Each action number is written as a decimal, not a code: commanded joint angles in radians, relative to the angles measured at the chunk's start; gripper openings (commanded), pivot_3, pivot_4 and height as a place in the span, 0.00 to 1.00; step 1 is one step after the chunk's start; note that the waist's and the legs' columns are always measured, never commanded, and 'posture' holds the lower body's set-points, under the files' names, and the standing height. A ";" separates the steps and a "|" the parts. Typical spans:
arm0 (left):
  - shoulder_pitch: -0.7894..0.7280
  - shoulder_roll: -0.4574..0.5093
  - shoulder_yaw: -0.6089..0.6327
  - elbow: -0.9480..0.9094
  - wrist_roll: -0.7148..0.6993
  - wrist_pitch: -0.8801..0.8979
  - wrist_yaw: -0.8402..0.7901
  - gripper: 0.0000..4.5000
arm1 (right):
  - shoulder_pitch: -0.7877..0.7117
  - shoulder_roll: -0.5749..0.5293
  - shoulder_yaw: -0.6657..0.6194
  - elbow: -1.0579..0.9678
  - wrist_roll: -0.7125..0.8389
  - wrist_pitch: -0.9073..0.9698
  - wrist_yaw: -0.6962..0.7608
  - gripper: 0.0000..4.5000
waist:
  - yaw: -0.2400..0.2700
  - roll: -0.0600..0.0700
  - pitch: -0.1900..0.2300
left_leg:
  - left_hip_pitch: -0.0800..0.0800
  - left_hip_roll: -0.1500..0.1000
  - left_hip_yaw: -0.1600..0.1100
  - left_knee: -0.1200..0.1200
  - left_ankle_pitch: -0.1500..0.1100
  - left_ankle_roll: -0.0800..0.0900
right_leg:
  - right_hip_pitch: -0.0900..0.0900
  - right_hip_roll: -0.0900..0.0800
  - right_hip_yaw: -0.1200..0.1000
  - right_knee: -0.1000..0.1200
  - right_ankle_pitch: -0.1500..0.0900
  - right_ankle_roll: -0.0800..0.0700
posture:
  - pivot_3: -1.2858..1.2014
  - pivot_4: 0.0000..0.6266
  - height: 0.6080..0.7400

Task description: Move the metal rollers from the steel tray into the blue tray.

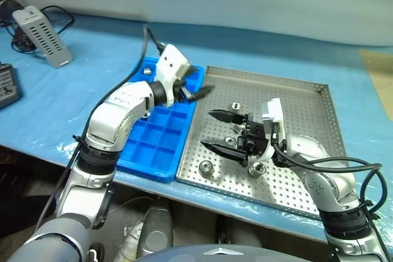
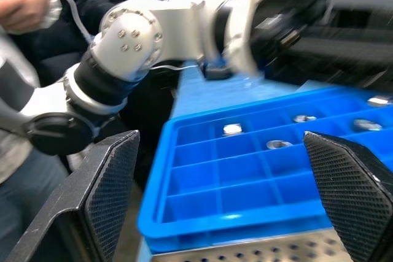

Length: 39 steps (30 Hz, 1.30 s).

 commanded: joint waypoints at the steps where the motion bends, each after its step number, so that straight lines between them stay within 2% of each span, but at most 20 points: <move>1: -0.037 0.108 -0.084 0.035 -0.022 -0.014 -0.248 0.87 | 0.049 -0.010 -0.025 -0.073 -0.003 -0.003 -0.044 1.00 | -0.020 0.000 0.000 | 0.000 0.000 0.000 -0.001 0.001 -0.001 | 0.000 0.001 -0.001 0.000 0.000 0.000 | 0.49 0.24 1.00; 5: -0.123 0.173 -0.201 0.153 0.051 -0.109 -0.445 0.87 | 0.123 0.006 -0.018 -0.121 -0.025 -0.014 -0.105 1.00 | -0.039 0.000 0.000 | 0.001 0.001 0.000 -0.002 0.003 -0.004 | -0.001 0.001 -0.001 0.002 -0.001 -0.002 | 0.46 0.24 1.00; 10: -0.176 0.123 -0.309 0.264 0.141 -0.250 -0.566 0.87 | 0.198 0.028 0.006 -0.167 -0.057 -0.020 -0.166 1.00 | -0.055 0.000 0.000 | 0.004 0.000 0.000 -0.001 0.002 -0.004 | 0.004 -0.002 0.001 0.001 0.000 -0.001 | 0.44 0.24 1.00; 16: -0.192 0.071 -0.366 0.347 0.148 -0.194 -0.686 0.87 | 0.253 0.042 0.052 -0.187 -0.112 -0.045 -0.195 1.00 | -0.079 0.000 0.000 | 0.007 0.001 0.000 -0.002 0.002 -0.003 | 0.007 -0.001 0.001 0.001 -0.001 -0.001 | 0.43 0.24 1.00; 21: -0.209 0.044 -0.397 0.417 0.204 -0.206 -0.713 0.87 | 0.273 0.060 0.085 -0.185 -0.151 -0.075 -0.209 1.00 | -0.099 0.000 0.000 | 0.007 0.001 0.000 -0.002 0.002 -0.003 | 0.007 0.000 0.000 0.001 -0.001 -0.001 | 0.43 0.24 1.00; 35: -0.174 0.053 -0.497 0.400 0.341 -0.249 -0.785 0.87 | 0.301 0.075 0.132 -0.169 -0.185 -0.106 -0.218 1.00 | -0.104 0.000 0.000 | 0.008 0.002 0.000 -0.002 -0.001 0.002 | 0.010 -0.001 0.000 -0.002 -0.001 -0.001 | 0.43 0.24 1.00; 39: -0.152 0.026 -0.524 0.411 0.391 -0.252 -0.744 0.87 | 0.312 0.082 0.145 -0.169 -0.195 -0.116 -0.224 1.00 | -0.107 0.000 0.000 | 0.009 0.002 0.000 -0.002 -0.002 0.003 | 0.010 -0.001 0.000 -0.002 -0.001 -0.001 | 0.43 0.24 1.00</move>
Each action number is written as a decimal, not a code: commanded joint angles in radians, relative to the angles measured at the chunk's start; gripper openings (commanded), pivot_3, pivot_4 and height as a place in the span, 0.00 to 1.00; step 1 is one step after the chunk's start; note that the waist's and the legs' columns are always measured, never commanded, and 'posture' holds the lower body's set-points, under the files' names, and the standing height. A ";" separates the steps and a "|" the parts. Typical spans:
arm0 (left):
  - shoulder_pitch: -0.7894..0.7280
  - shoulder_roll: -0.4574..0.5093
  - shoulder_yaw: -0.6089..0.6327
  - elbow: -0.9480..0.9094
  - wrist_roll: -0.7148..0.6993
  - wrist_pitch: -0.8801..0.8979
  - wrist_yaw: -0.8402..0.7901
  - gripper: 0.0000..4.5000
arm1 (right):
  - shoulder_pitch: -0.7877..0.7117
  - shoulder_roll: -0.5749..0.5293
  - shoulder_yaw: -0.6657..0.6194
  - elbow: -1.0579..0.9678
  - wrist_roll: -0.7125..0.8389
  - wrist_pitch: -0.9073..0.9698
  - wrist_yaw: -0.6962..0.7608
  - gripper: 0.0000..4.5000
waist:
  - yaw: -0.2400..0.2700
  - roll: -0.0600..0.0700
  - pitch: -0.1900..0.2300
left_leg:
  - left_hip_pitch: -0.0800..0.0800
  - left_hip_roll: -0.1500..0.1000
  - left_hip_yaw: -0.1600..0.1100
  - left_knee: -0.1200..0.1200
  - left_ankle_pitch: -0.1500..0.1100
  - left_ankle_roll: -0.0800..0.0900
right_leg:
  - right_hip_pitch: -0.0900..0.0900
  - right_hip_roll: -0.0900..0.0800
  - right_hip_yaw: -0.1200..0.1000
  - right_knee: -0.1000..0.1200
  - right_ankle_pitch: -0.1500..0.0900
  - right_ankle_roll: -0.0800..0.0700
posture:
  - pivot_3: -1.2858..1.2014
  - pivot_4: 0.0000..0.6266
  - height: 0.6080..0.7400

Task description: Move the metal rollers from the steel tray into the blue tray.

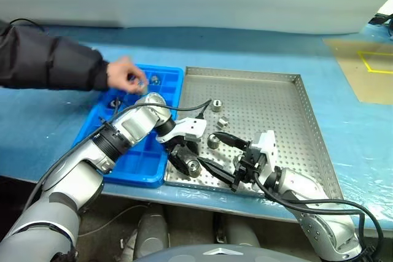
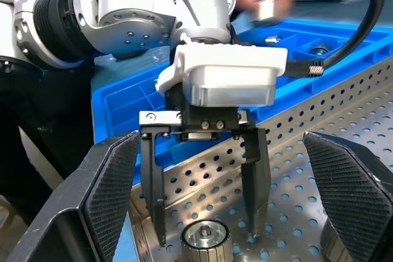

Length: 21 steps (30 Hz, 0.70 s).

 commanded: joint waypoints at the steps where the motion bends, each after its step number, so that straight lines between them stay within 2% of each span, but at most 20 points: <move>1: 0.019 -0.025 -0.045 0.022 0.073 -0.017 0.052 0.87 | 0.012 0.009 0.008 -0.033 -0.002 -0.029 -0.002 1.00 | 0.000 0.000 0.000 | 0.000 0.000 0.000 0.000 0.000 0.000 | 0.000 0.000 0.000 0.000 0.000 0.000 | 0.43 0.24 1.00; 4: 0.032 -0.038 -0.056 0.052 0.111 -0.023 0.078 0.87 | 0.015 0.006 0.000 -0.038 0.001 -0.029 -0.002 1.00 | 0.001 0.001 -0.001 | 0.002 0.000 0.000 0.000 0.000 0.001 | 0.003 0.000 0.000 -0.001 0.000 0.000 | 0.43 0.24 1.00; 9: 0.046 -0.037 -0.058 0.085 0.156 -0.078 0.112 0.87 | 0.022 0.005 -0.004 -0.039 0.002 -0.035 -0.004 1.00 | 0.002 0.001 -0.001 | 0.021 -0.001 0.000 -0.001 -0.002 0.003 | 0.023 -0.002 0.000 -0.006 -0.002 0.003 | 0.43 0.24 1.00; 12: 0.052 -0.046 -0.055 0.114 0.176 -0.113 0.134 0.73 | 0.023 0.005 -0.011 -0.036 0.006 -0.040 -0.004 1.00 | 0.002 0.001 -0.001 | 0.023 -0.002 0.001 -0.001 -0.002 0.003 | 0.024 -0.003 0.000 -0.006 -0.005 0.008 | 0.43 0.24 1.00; 15: 0.057 -0.053 -0.048 0.125 0.181 -0.129 0.153 0.50 | 0.018 0.005 -0.014 -0.031 0.007 -0.044 -0.002 1.00 | 0.002 0.000 -0.002 | 0.023 -0.002 0.000 -0.001 -0.002 0.002 | 0.024 -0.003 0.000 -0.006 -0.005 0.008 | 0.43 0.24 1.00; 21: 0.054 -0.066 -0.030 0.150 0.184 -0.150 0.176 0.50 | 0.006 0.008 -0.018 -0.018 0.011 -0.048 0.002 1.00 | 0.003 0.000 -0.003 | 0.022 -0.002 0.001 -0.002 -0.002 0.002 | 0.024 -0.003 0.000 -0.006 -0.005 0.008 | 0.43 0.24 1.00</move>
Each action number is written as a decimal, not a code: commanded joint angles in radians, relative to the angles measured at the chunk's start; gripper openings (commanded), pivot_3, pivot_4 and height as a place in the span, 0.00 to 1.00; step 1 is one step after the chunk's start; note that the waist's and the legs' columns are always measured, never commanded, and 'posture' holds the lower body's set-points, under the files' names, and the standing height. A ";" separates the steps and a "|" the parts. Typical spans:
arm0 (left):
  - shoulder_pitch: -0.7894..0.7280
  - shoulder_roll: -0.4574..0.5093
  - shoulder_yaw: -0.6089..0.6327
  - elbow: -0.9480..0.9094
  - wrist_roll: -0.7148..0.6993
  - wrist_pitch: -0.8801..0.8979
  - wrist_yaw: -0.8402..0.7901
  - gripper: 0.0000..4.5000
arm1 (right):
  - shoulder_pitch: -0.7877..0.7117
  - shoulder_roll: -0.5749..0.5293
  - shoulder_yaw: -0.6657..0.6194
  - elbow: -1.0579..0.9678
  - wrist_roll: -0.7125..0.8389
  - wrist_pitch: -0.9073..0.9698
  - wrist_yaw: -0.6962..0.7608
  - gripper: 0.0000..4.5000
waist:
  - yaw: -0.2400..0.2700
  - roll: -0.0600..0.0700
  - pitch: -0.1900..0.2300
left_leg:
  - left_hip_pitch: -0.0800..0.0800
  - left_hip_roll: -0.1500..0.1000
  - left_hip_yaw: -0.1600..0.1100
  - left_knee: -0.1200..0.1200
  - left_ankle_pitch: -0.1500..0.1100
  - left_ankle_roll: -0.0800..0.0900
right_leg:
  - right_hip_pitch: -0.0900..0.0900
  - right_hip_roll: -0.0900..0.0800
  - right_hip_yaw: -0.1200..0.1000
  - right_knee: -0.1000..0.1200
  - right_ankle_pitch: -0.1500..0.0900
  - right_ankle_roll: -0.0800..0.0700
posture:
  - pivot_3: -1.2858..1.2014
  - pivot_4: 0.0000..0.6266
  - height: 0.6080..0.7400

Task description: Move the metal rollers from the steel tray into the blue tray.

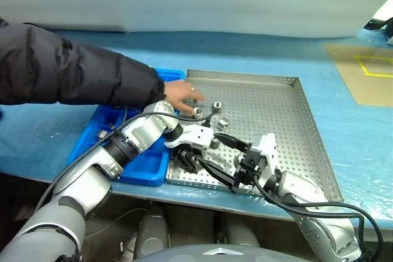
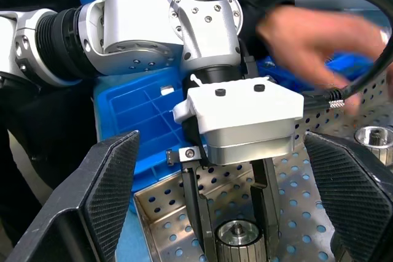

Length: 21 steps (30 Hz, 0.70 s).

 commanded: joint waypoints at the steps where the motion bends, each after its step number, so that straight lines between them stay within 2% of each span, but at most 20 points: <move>1: 0.023 0.003 -0.019 0.076 0.072 -0.001 0.054 0.50 | -0.011 0.005 -0.021 -0.015 0.015 -0.024 0.007 1.00 | 0.000 0.000 0.000 | 0.000 0.000 0.000 0.000 0.000 0.000 | 0.000 0.000 0.000 0.000 0.000 0.000 | 0.43 0.24 1.00; 4: 0.012 -0.007 0.013 0.072 0.048 -0.019 0.048 0.50 | -0.020 0.005 -0.017 -0.007 0.020 -0.022 0.018 1.00 | 0.000 0.000 0.000 | -0.001 0.000 0.000 0.000 0.000 0.000 | 0.000 0.000 0.000 -0.001 0.000 0.000 | 0.44 0.24 1.00; 11: -0.026 -0.066 0.191 0.070 -0.039 0.027 0.152 0.50 | -0.045 0.006 -0.011 0.001 0.037 -0.019 0.053 1.00 | 0.003 -0.001 0.001 | -0.007 -0.001 0.000 -0.001 0.000 0.000 | -0.007 -0.003 0.000 0.000 0.000 0.000 | 0.45 0.24 1.00; 17: 0.024 -0.042 0.379 -0.064 -0.122 0.169 0.291 0.50 | -0.101 0.010 -0.044 0.009 0.073 -0.028 0.094 1.00 | 0.001 -0.002 0.001 | -0.022 0.001 0.000 0.000 0.001 0.001 | -0.022 -0.003 -0.002 0.001 0.006 -0.007 | 0.49 0.24 1.00; 21: 0.105 0.007 0.450 -0.238 -0.177 0.272 0.327 0.50 | -0.178 -0.014 -0.066 0.054 0.110 -0.001 0.140 1.00 | 0.003 -0.002 0.001 | -0.028 0.001 0.000 -0.001 0.003 0.004 | -0.027 0.000 -0.004 0.001 0.006 -0.008 | 0.52 0.24 1.00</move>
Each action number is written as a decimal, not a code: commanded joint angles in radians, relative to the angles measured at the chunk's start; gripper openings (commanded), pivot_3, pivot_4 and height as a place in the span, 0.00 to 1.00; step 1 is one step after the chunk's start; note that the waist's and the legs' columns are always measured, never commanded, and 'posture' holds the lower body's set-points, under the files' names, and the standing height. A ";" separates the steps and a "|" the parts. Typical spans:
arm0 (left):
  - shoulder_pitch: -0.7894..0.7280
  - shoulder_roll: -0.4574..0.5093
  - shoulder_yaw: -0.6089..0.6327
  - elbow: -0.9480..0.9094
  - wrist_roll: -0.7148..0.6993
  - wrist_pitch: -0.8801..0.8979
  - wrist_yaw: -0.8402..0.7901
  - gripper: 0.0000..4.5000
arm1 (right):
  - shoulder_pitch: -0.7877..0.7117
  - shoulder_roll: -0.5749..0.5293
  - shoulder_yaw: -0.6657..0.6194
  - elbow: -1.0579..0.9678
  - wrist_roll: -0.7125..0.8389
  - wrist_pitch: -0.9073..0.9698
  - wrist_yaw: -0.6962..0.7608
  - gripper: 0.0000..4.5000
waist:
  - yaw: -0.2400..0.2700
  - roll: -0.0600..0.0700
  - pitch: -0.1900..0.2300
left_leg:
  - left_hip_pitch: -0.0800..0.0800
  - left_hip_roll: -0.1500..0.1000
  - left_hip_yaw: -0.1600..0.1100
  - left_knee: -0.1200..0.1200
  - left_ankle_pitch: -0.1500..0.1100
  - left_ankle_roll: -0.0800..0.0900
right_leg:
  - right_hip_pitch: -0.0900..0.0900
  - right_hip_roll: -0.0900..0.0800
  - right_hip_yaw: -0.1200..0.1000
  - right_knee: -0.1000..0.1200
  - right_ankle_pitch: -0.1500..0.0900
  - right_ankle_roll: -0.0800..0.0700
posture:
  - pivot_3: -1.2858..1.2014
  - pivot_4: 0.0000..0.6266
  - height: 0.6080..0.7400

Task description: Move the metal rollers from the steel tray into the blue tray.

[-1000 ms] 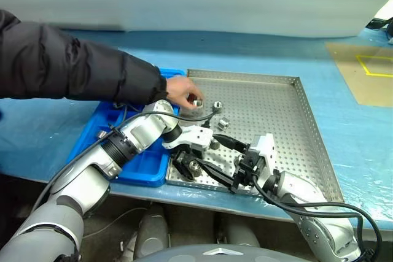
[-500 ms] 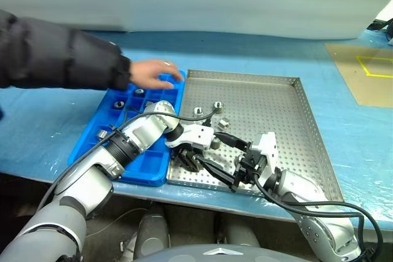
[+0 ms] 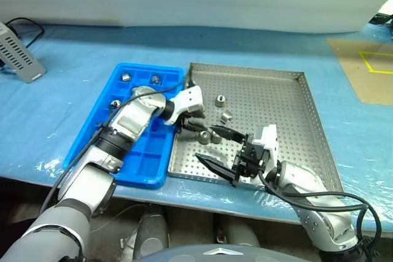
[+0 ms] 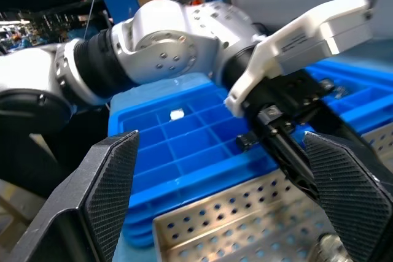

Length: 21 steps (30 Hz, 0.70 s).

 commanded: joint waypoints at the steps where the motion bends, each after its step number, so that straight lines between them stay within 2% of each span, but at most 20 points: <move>1: 0.058 0.038 0.064 -0.172 -0.065 0.095 0.028 0.50 | -0.051 -0.021 -0.022 0.024 0.042 0.007 0.049 1.00 | 0.004 0.000 0.000 | -0.001 0.000 0.000 0.000 -0.001 0.000 | -0.001 0.000 -0.001 0.000 0.000 0.000 | 0.52 0.24 1.00; 8: 0.152 0.146 0.225 -0.356 -0.130 0.210 0.147 0.50 | -0.130 -0.029 -0.017 0.101 0.057 0.014 0.119 1.00 | 0.031 0.000 0.000 | -0.004 0.003 0.000 0.000 -0.002 0.000 | -0.003 0.000 -0.003 0.000 -0.002 -0.003 | 0.55 0.24 1.00; 14: 0.274 0.224 0.296 -0.492 -0.184 0.264 0.199 0.50 | -0.177 -0.030 -0.011 0.154 0.053 0.023 0.161 1.00 | 0.052 0.001 0.001 | 0.001 0.003 0.000 0.001 -0.003 -0.004 | 0.001 0.000 -0.002 0.001 -0.003 -0.003 | 0.57 0.24 1.00; 17: 0.276 0.228 0.312 -0.483 -0.200 0.267 0.233 0.50 | -0.190 -0.025 -0.012 0.167 0.051 0.024 0.170 1.00 | 0.067 0.001 0.001 | 0.001 0.004 0.000 0.001 -0.002 -0.005 | 0.001 0.000 -0.003 0.001 -0.003 -0.003 | 0.57 0.24 1.00; 21: 0.227 0.189 0.296 -0.475 -0.242 0.269 0.254 0.50 | -0.200 -0.018 -0.010 0.175 0.049 0.026 0.173 1.00 | 0.079 0.001 0.000 | 0.001 0.003 0.000 0.001 -0.002 -0.005 | 0.001 0.000 -0.002 0.001 -0.002 -0.003 | 0.56 0.24 1.00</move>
